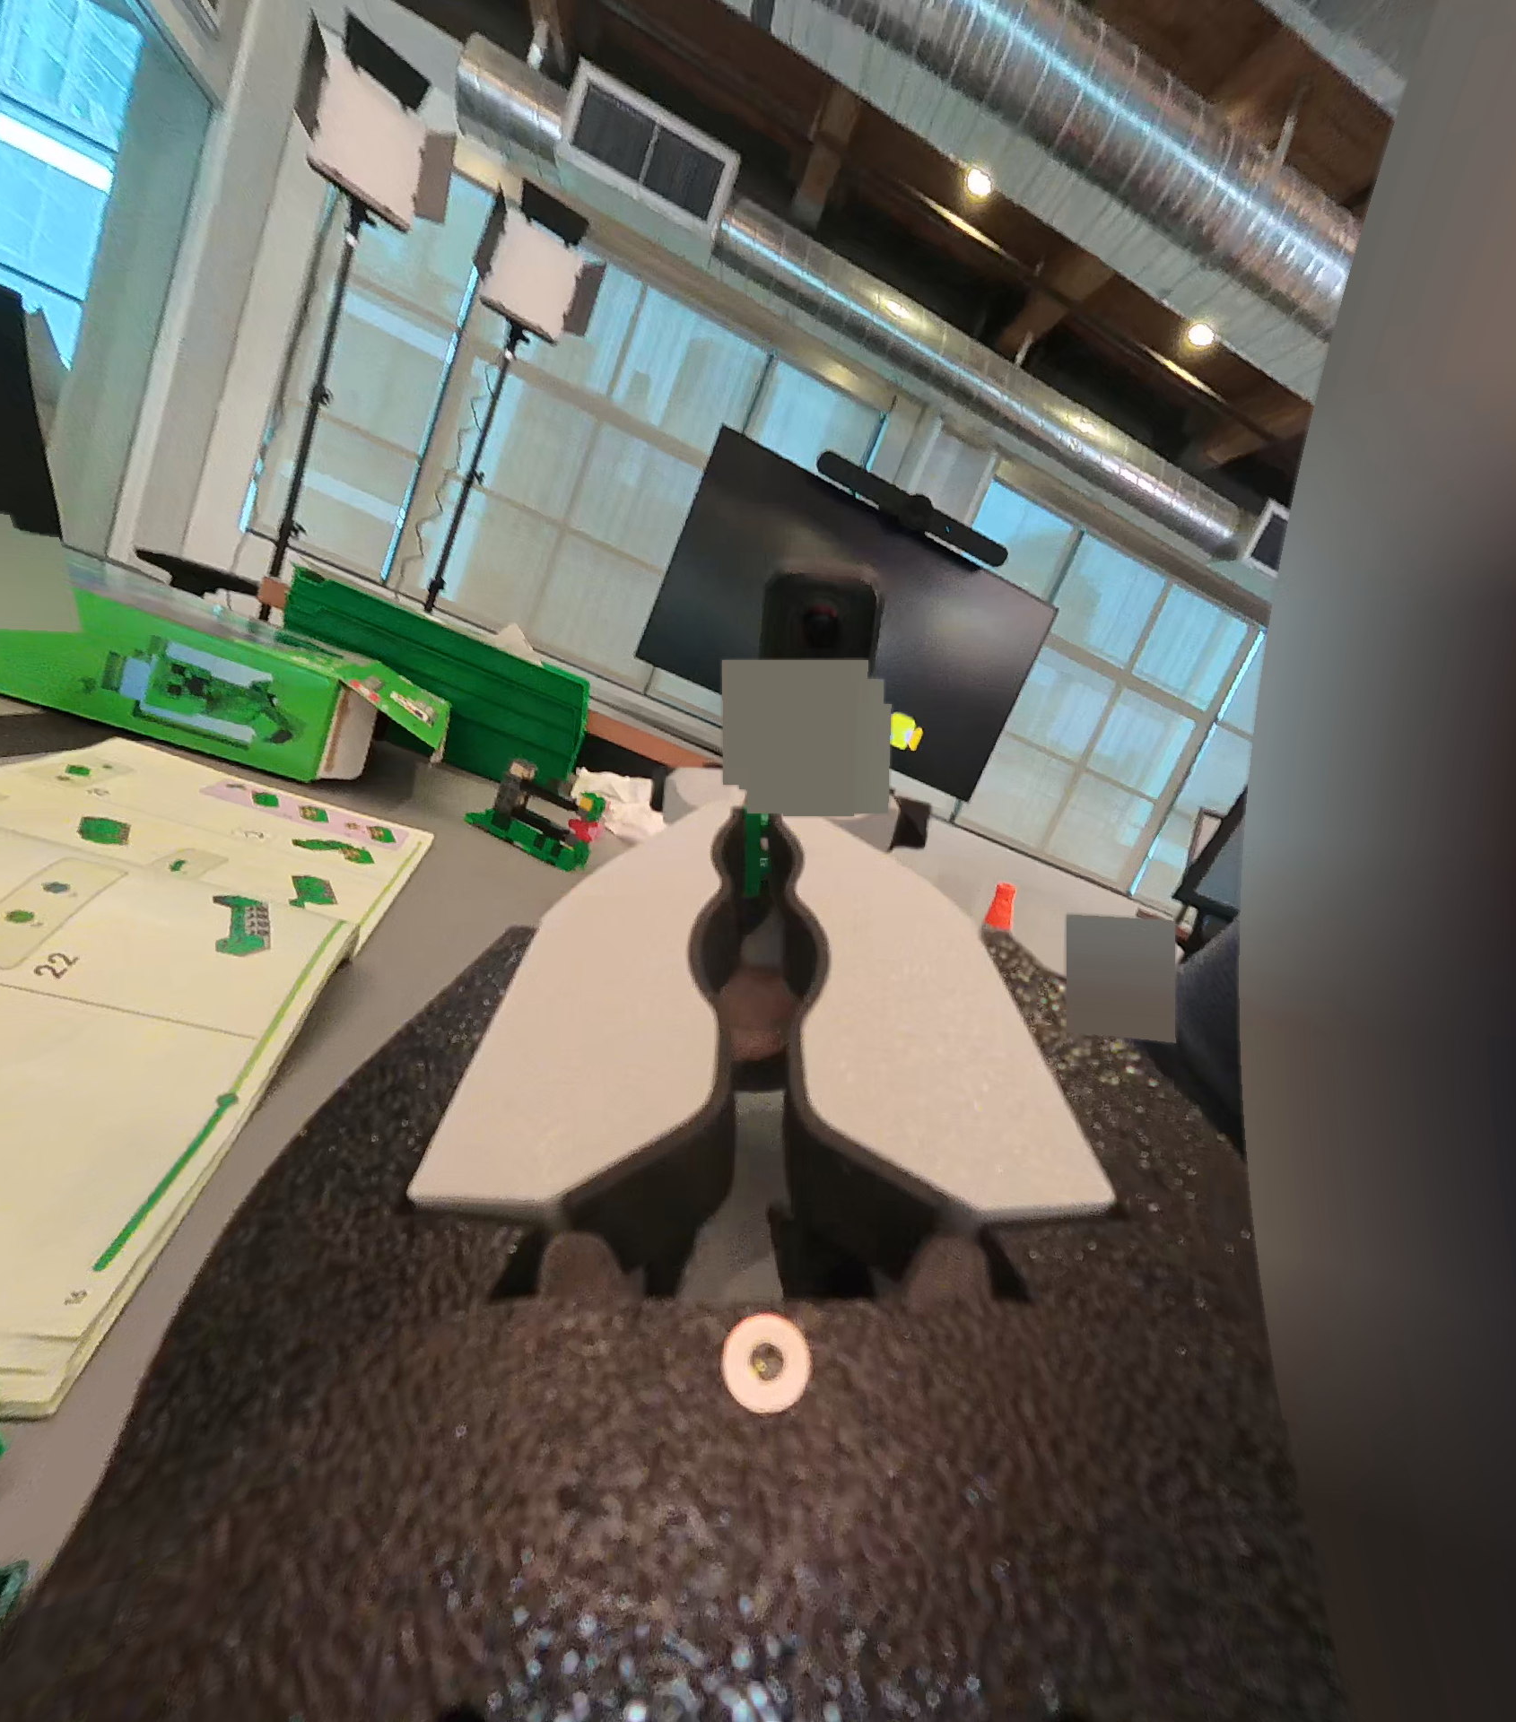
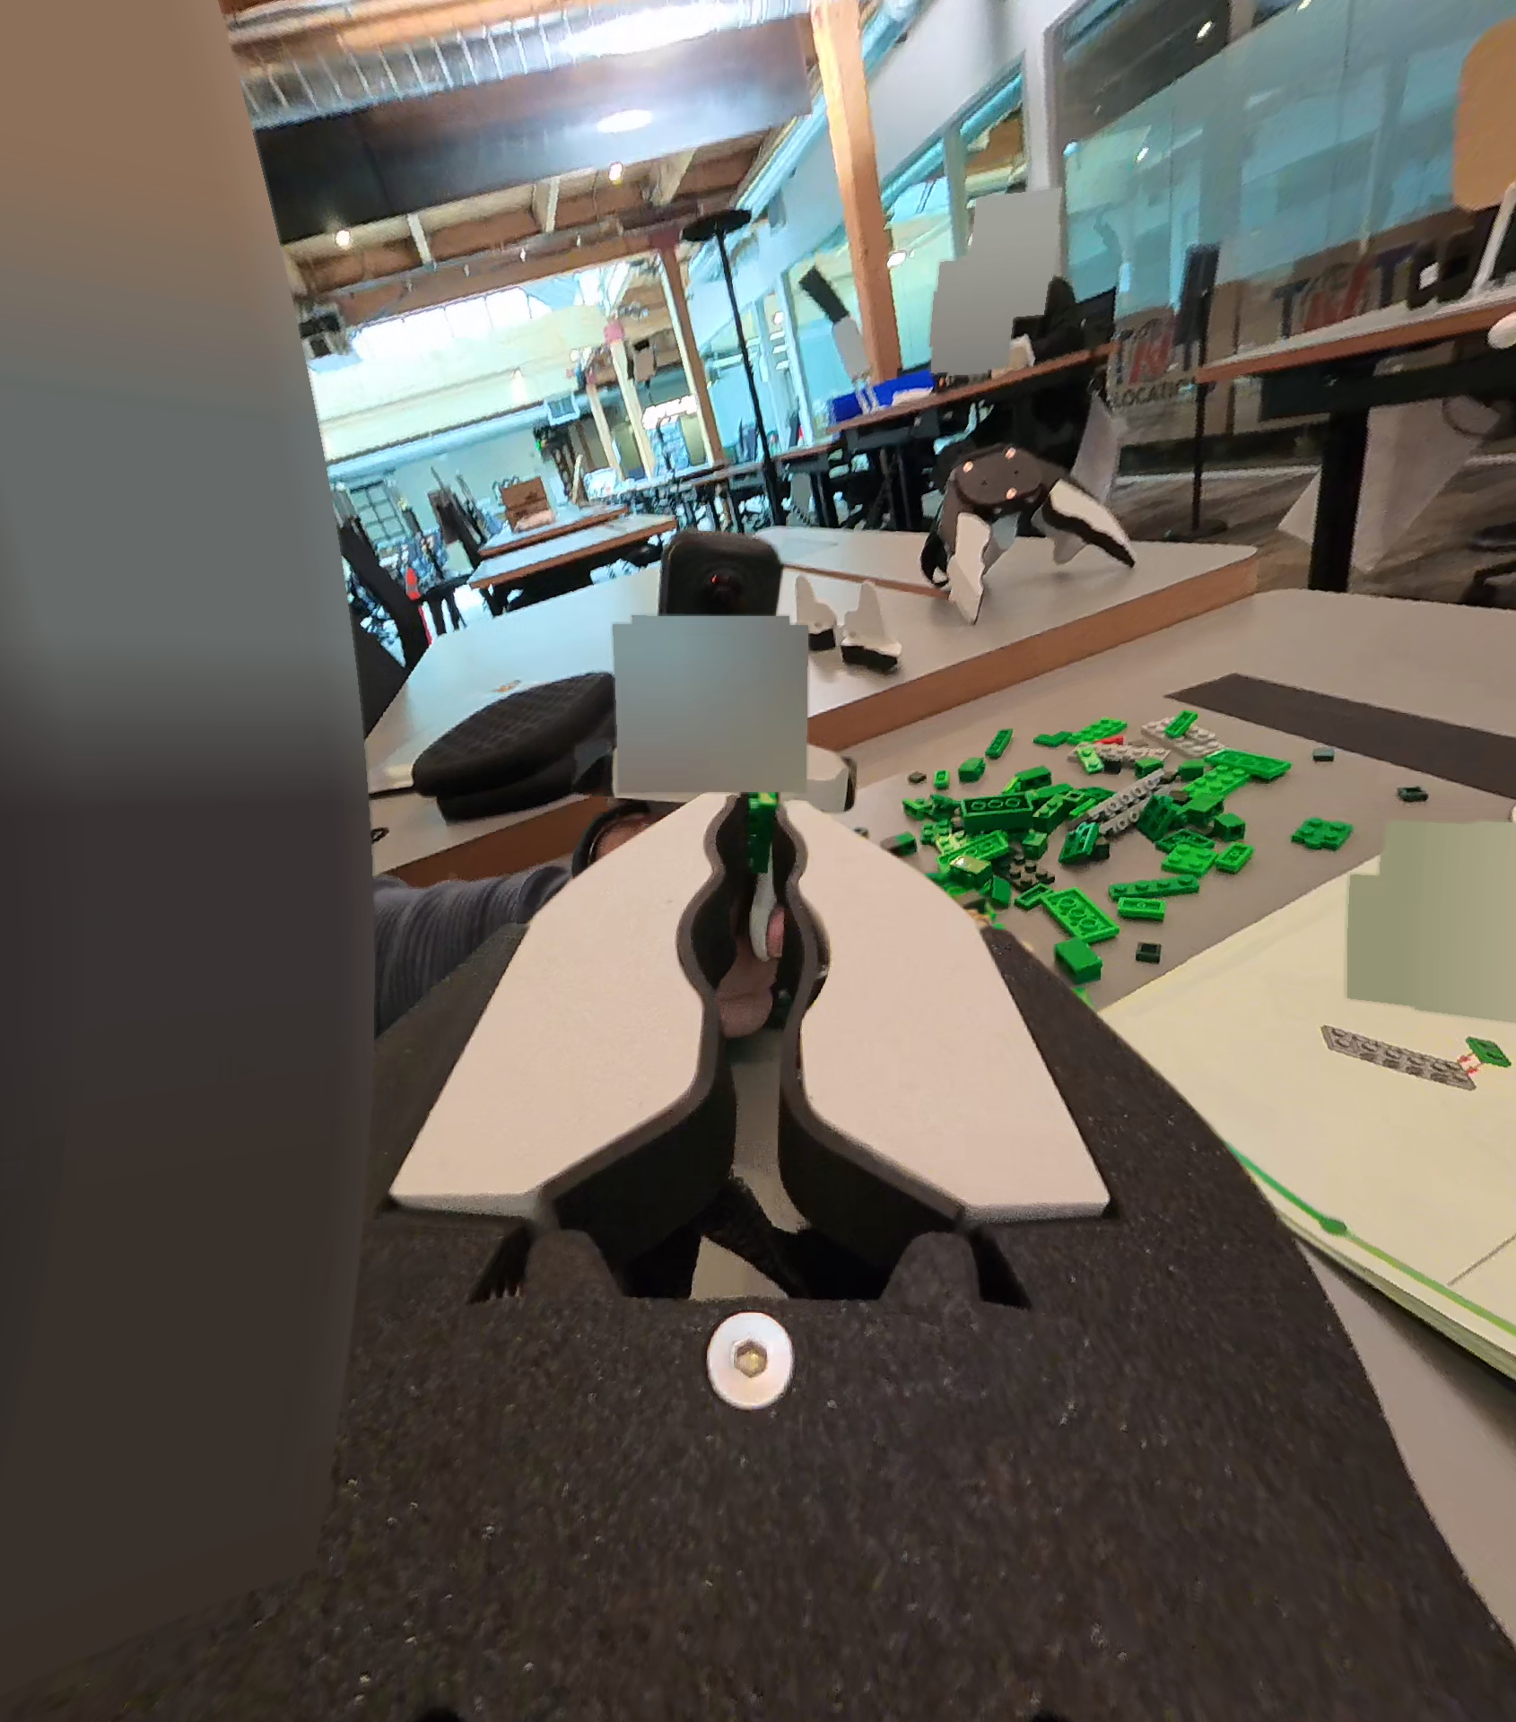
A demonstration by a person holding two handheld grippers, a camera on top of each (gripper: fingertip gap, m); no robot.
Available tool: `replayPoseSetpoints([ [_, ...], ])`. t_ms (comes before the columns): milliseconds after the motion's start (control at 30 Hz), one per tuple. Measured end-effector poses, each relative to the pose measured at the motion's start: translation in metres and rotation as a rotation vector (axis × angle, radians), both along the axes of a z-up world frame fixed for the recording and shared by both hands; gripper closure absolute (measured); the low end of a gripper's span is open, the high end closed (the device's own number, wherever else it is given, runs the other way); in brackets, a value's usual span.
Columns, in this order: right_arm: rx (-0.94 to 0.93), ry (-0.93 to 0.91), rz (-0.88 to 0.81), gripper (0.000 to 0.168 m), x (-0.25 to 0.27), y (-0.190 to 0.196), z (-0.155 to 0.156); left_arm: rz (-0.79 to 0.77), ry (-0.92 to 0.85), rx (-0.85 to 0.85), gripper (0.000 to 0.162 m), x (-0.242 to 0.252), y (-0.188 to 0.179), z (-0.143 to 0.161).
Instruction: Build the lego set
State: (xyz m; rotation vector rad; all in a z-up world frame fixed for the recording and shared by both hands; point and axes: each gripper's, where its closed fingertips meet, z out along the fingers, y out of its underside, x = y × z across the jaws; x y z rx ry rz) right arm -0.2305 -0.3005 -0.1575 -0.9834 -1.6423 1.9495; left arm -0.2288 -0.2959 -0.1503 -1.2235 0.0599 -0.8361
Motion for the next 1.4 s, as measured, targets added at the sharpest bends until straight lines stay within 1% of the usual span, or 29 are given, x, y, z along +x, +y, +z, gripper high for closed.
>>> replayPoseSetpoints([
  [33,-0.013,0.013,-0.018,0.164,-0.002,0.000,0.002,0.011,-0.018,0.011,0.158,-0.002,0.000,0.002],
  [233,-0.142,0.036,-0.088,0.164,-0.010,0.002,0.008,0.015,-0.162,0.058,0.158,-0.013,-0.002,0.007],
  [367,-0.192,0.070,-0.136,0.164,-0.012,0.004,0.009,0.024,-0.240,0.076,0.159,-0.017,-0.001,0.008],
  [500,-0.256,0.097,-0.159,0.164,-0.012,0.005,0.011,-0.003,-0.338,0.101,0.159,-0.019,-0.001,0.009],
  [567,-0.268,0.088,-0.154,0.164,-0.013,0.005,0.010,-0.010,-0.358,0.100,0.160,-0.020,-0.001,0.009],
  [667,-0.235,0.051,-0.122,0.164,-0.013,0.005,0.008,-0.012,-0.310,0.069,0.159,-0.019,0.000,0.007],
  [833,-0.128,-0.020,-0.068,0.164,-0.009,0.005,0.002,-0.021,-0.161,-0.009,0.159,-0.011,0.002,0.000],
  [933,-0.088,-0.049,-0.038,0.164,-0.007,0.003,-0.002,-0.037,-0.104,-0.045,0.159,-0.006,0.003,-0.004],
  [1133,-0.088,-0.073,-0.020,0.164,-0.007,0.003,-0.006,-0.039,-0.082,-0.067,0.158,-0.005,0.004,-0.007],
  [1267,-0.138,-0.062,-0.008,0.164,-0.006,0.003,-0.002,0.005,-0.089,-0.015,0.158,-0.006,0.004,-0.002],
  [1300,-0.146,-0.055,-0.014,0.164,-0.006,0.005,0.000,0.024,-0.084,-0.006,0.152,-0.007,0.004,-0.001],
  [1333,-0.155,-0.045,-0.030,0.164,-0.005,0.009,0.002,0.048,-0.080,-0.007,0.141,-0.009,0.005,-0.001],
  [1367,-0.169,-0.031,-0.047,0.164,-0.003,0.015,0.005,0.077,-0.064,-0.013,0.133,-0.010,0.007,-0.002],
  [1400,-0.183,-0.017,-0.064,0.164,0.000,0.022,0.009,0.111,-0.035,-0.019,0.128,-0.011,0.008,-0.004],
])
